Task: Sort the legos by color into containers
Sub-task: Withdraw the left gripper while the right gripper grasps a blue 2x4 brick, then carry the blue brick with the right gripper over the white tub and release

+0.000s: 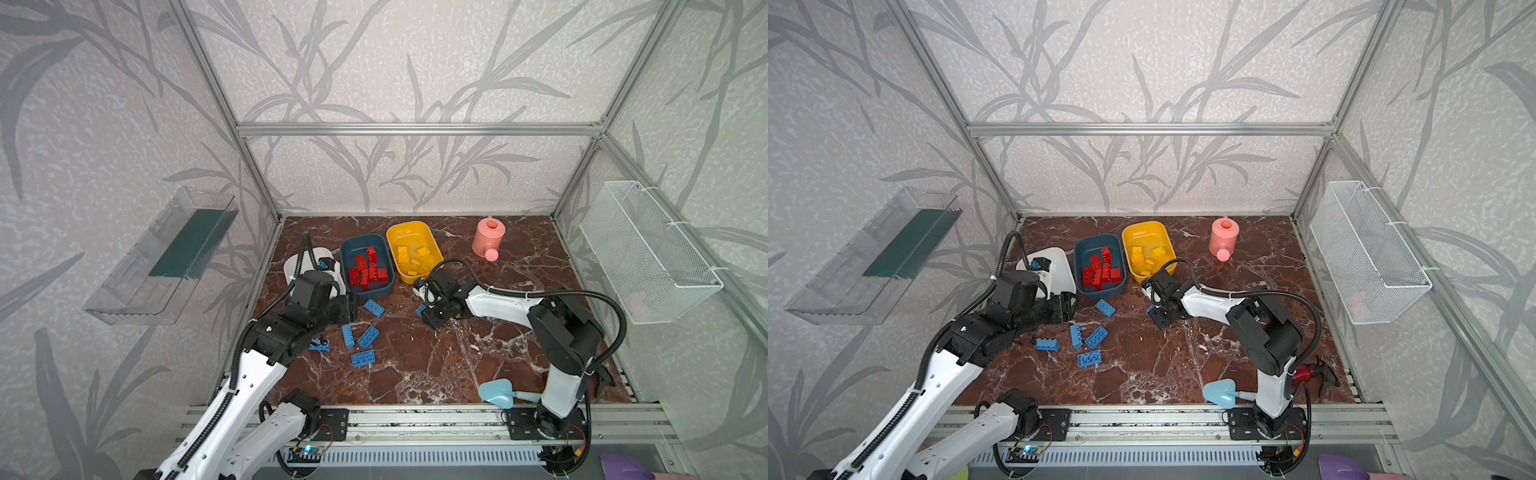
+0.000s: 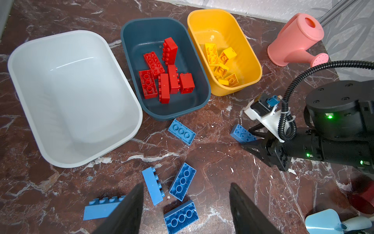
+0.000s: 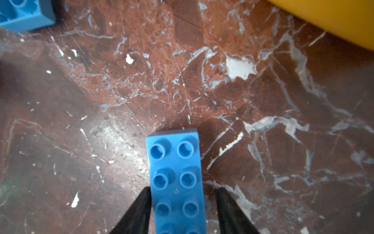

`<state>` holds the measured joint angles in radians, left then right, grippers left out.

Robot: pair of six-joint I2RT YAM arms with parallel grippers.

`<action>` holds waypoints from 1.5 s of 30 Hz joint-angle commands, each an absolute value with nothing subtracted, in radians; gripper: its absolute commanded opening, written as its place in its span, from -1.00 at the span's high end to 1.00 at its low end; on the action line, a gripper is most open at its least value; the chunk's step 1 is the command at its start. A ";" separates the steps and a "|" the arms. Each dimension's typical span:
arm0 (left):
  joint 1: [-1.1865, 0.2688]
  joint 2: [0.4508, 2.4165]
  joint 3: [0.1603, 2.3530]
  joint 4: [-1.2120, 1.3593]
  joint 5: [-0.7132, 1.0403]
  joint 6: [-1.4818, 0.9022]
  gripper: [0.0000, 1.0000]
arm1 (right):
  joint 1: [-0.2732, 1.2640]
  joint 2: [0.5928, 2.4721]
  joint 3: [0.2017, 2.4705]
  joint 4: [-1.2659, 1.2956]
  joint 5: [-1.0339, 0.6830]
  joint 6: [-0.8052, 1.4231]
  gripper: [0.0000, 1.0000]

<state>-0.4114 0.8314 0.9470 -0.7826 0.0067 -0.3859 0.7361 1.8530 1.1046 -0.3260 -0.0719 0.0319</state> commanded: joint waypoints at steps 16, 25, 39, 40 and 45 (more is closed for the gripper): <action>-0.411 0.490 0.938 -0.822 -0.205 -0.372 -0.34 | 0.824 1.789 1.346 -0.443 -0.224 0.084 0.49; -0.412 0.308 0.928 -0.835 -0.256 -0.343 -0.33 | 0.927 2.021 1.749 -0.484 -0.337 0.133 0.51; -0.411 0.241 0.857 -0.889 -0.326 -0.309 -0.33 | 1.001 2.565 2.497 -0.645 -0.322 0.206 0.51; -0.411 0.240 0.857 -0.888 -0.322 -0.311 -0.33 | 1.001 2.615 2.585 -0.671 -0.318 0.215 0.51; -0.411 0.264 0.860 -0.914 -0.353 -0.346 -0.37 | 0.999 2.764 2.820 -0.723 -0.306 0.239 0.31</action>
<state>-0.4114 0.2516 0.8608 -0.8791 -0.3065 -0.3290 0.9962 2.7319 2.7464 -0.6476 -0.3119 0.2134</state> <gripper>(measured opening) 0.680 0.346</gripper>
